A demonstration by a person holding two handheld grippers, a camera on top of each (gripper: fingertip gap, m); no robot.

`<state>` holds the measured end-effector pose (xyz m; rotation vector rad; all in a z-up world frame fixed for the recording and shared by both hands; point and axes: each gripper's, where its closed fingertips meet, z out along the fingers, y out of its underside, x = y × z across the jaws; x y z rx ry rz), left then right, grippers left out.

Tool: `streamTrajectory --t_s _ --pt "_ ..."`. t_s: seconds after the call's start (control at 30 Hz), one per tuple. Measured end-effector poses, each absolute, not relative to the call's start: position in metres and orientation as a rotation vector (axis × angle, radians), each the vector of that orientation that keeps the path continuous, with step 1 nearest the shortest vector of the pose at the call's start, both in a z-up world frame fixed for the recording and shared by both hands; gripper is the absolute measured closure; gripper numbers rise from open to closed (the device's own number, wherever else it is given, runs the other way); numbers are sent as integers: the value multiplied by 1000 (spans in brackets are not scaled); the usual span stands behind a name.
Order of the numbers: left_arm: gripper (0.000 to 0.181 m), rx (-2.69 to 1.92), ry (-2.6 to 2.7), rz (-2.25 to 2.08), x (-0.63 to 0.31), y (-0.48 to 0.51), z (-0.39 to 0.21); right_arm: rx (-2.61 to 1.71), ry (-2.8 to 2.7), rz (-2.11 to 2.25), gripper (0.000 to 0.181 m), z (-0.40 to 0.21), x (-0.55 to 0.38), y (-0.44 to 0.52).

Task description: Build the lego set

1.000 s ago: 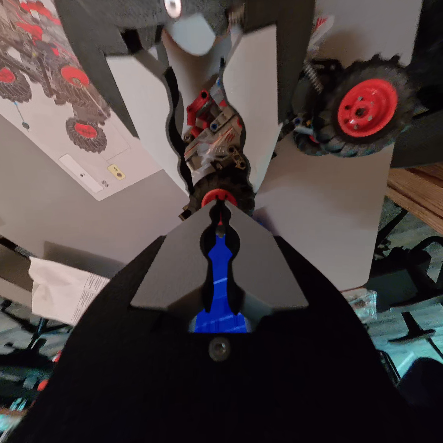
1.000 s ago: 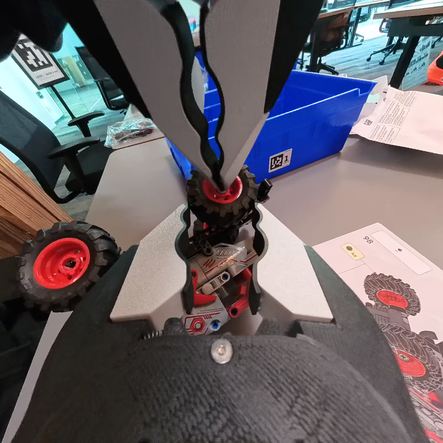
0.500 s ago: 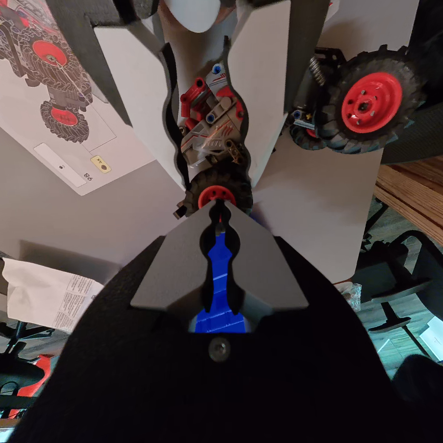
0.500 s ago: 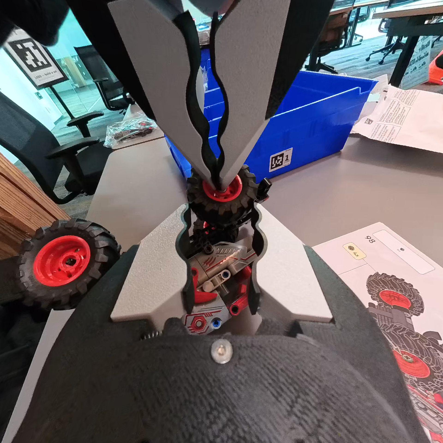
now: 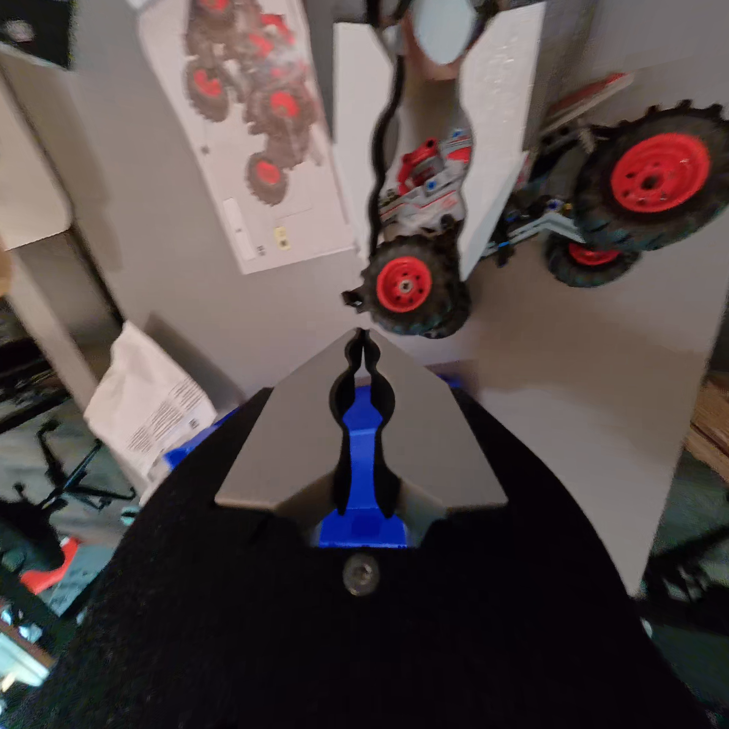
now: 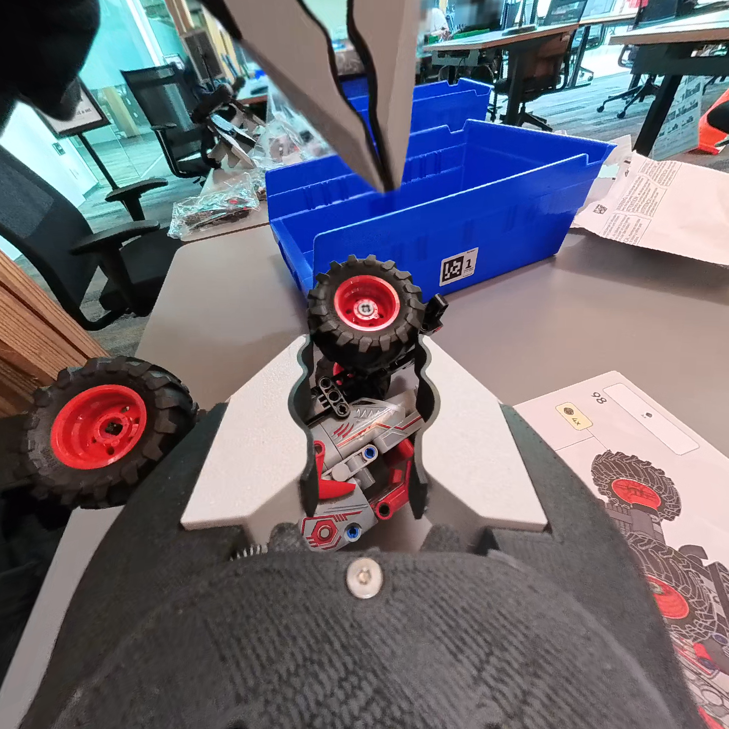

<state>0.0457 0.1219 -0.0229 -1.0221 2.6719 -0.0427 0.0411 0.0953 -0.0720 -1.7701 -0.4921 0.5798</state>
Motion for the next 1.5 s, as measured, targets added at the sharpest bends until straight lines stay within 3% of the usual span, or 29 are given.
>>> streamTrajectory --t_s 0.03,0.13,0.27,0.57,0.73,0.97,1.13,1.5 --pt "181 -1066 2618 -53 42 129 -18 -1771 -497 581 131 -72 41 95" --pt "181 -1237 2467 -14 15 167 -11 -1775 -547 589 126 -73 41 91" --pt "181 -1505 2440 -9 -43 207 -47 -1768 -657 626 109 -71 40 77" --pt "167 -1614 2622 15 -111 231 -135 -1696 -680 595 107 -46 77 62" --pt "169 -1558 2781 130 -131 235 -144 -1618 -596 551 111 -38 101 53" --pt "166 -1518 2896 -49 -124 224 -155 -1634 -608 533 107 -51 120 49" --pt "176 -1481 2933 -95 -125 220 -162 -1632 -603 521 106 -56 128 48" --pt "178 -1467 2774 5 -116 246 -161 -1639 -565 531 108 -60 138 52"
